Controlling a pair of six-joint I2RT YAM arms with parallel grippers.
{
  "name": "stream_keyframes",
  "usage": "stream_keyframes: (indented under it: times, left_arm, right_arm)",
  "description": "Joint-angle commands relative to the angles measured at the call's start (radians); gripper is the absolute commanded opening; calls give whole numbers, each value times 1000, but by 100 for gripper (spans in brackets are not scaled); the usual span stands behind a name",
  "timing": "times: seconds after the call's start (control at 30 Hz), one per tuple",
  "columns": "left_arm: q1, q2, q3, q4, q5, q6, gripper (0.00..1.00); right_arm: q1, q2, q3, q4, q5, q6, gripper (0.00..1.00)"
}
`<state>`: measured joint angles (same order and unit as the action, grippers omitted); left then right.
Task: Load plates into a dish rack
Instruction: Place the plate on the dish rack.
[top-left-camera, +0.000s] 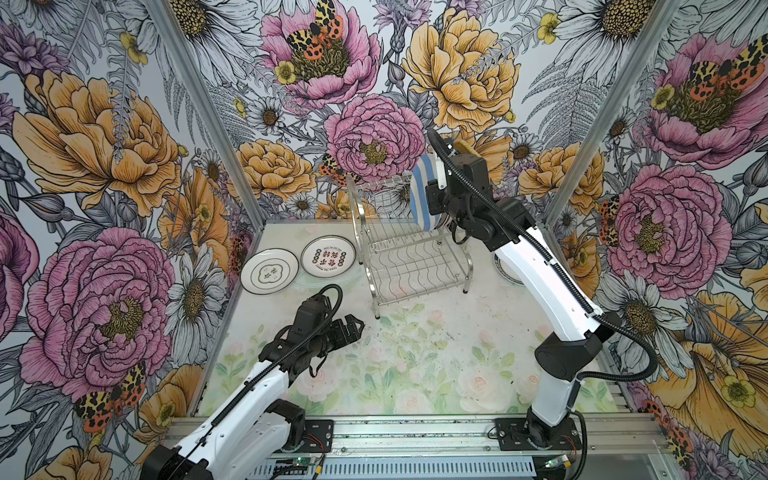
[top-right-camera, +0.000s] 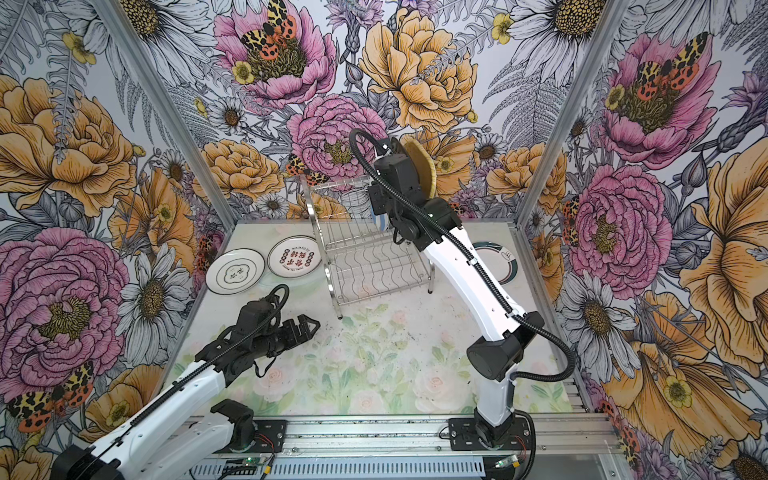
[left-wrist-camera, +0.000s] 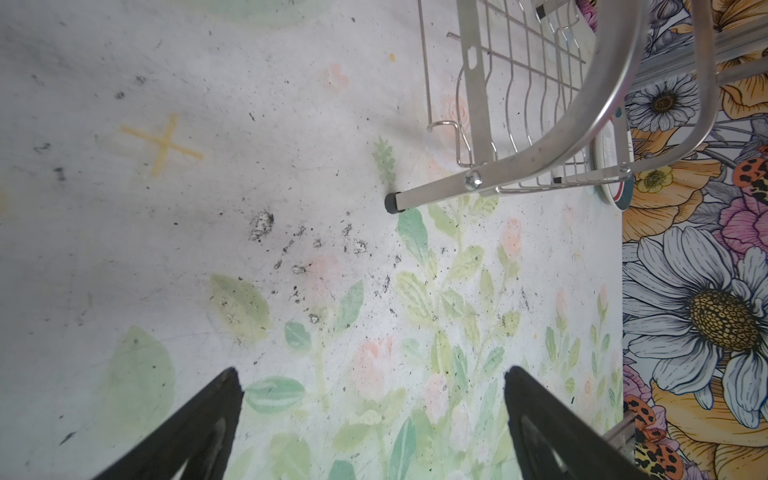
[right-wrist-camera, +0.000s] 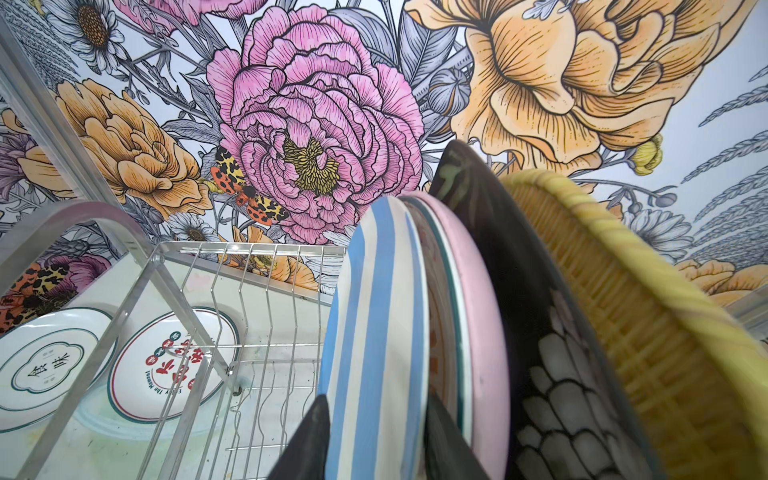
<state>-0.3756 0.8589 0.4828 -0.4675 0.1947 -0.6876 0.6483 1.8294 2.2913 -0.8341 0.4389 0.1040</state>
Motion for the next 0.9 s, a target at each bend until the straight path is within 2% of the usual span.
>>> stream_keyframes:
  times: [0.0,0.27,0.57,0.87]
  left_arm:
    - [7,-17,6,3,2,16,99]
    - [6,-20,20,-2,-7,14,99]
    - [-1,-17,26,-1,-22,11,99]
    - [1,-18,23,10,-26,29,99]
  right_arm:
    - [4,-68,-27,12,-21,19,45]
    - [10,-216,-201,12,-106,91,54]
    - [-5,-460,-537,12,-178,194,63]
    - [-159,-600,-845,18,-267,247,69]
